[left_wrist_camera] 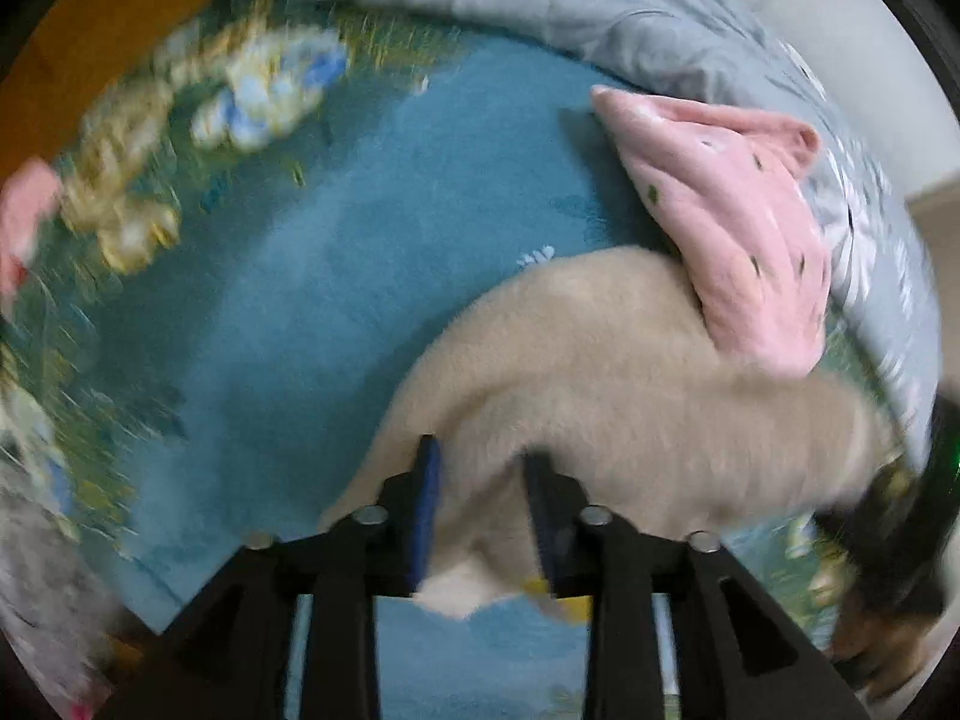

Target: Fold clothes

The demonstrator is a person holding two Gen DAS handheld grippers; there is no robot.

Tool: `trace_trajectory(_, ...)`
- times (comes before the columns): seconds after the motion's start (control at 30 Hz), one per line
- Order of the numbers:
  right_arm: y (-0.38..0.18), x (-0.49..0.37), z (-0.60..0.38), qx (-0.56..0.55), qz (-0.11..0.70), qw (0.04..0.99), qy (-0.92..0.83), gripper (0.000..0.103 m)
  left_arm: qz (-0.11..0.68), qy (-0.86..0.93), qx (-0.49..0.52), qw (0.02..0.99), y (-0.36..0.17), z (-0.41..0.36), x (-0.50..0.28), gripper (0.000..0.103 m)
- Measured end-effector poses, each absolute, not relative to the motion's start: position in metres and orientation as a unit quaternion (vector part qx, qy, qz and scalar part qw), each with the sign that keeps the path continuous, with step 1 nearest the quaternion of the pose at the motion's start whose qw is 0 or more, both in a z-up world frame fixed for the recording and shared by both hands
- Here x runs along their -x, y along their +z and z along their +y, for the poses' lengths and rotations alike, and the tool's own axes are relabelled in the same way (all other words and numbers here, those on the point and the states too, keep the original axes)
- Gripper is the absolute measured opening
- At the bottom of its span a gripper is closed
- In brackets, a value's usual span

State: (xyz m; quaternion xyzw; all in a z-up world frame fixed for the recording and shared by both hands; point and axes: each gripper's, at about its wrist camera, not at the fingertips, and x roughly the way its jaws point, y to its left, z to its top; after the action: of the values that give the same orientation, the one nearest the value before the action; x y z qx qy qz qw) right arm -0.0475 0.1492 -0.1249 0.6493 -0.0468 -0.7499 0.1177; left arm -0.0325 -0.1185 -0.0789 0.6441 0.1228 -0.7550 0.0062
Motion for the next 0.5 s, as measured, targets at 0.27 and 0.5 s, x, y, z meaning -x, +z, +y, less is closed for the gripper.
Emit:
trace_trajectory(0.27,-0.09,0.087,0.139,-0.628,-0.07,0.15,-0.761,0.016,0.016,-0.792,-0.606,-0.076,-0.055,-0.056,-0.017,0.061)
trace_trajectory(0.5,-0.078,0.099,0.129,-0.63,-0.055,0.144,-0.761,0.014,-0.078,-0.778,-0.619,-0.073,-0.096,-0.018,-0.035,0.062)
